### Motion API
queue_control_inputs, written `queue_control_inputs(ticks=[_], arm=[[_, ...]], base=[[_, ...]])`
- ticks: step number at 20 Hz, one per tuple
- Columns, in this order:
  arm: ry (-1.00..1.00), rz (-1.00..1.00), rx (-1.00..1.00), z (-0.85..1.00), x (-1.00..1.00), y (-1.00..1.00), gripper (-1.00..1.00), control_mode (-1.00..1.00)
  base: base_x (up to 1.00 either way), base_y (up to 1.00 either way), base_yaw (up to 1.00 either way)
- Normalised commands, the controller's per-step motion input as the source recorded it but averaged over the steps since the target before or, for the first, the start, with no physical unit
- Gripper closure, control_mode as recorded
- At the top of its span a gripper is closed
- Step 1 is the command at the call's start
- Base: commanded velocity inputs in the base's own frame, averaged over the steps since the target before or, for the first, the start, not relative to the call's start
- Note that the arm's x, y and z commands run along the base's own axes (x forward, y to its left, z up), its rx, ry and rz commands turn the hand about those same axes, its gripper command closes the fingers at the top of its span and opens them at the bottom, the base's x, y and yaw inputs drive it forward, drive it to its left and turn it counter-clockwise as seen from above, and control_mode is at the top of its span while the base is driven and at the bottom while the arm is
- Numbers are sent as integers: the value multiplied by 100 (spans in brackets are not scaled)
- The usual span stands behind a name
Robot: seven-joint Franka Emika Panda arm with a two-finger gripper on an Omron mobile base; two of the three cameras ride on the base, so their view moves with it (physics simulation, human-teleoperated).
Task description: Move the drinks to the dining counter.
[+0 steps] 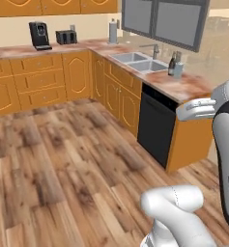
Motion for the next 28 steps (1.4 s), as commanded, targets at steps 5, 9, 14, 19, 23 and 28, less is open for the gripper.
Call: queue_control_inputs(ticks=[5, 9, 14, 19, 23, 28], arm=[[0, 0, 0, 0, 0, 0, -100, 100], [0, 0, 0, 0, 0, 0, -100, 100], [0, 0, 0, 0, 0, 0, -100, 100], [0, 0, 0, 0, 0, 0, -100, 100], [0, 0, 0, 0, 0, 0, -100, 100], [0, 0, 0, 0, 0, 0, -100, 100]], base=[[100, -6, 4], [100, -27, 0], [100, -23, 9], [100, -10, -4], [96, 33, -58], [19, 22, -97]])
